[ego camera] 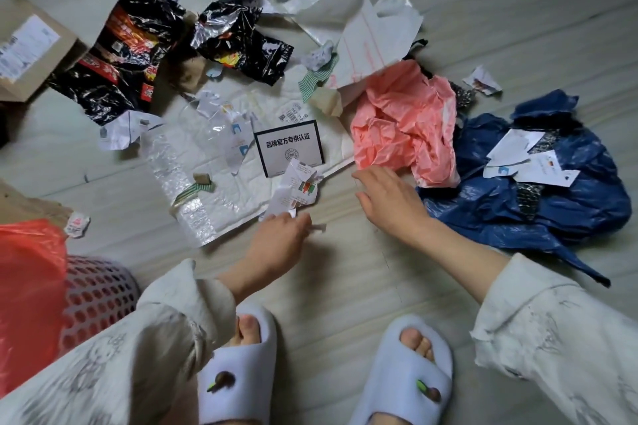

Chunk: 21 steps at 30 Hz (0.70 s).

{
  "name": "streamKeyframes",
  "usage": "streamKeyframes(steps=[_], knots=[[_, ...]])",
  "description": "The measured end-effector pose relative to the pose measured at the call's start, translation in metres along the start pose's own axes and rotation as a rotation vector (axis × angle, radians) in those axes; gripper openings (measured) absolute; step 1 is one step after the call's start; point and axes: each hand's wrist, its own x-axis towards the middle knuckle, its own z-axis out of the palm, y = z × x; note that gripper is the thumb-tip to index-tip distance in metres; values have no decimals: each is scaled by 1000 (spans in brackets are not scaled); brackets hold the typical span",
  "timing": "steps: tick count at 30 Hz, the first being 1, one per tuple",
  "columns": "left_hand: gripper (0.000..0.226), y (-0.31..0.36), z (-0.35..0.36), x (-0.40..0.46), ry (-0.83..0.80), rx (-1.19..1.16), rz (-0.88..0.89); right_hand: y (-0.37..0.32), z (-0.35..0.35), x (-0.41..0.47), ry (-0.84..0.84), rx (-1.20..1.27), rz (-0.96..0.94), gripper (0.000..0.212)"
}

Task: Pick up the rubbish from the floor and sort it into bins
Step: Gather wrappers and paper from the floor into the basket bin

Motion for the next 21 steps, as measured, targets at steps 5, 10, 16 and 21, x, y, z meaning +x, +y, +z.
streamKeyframes(steps=[5, 10, 16, 21], knots=[[18, -37, -8, 3, 182, -183, -305, -33, 12, 45, -119, -106, -197, 72], [17, -75, 0, -13, 151, -209, -412, -60, 37, 94, -252, -351, -201, 117], [16, -101, -13, -6, 193, -272, -555, -64, 43, 108, -219, -251, -130, 84], [11, -115, -44, 19, 245, -88, -403, -70, 34, 117, -120, -281, -127, 69]])
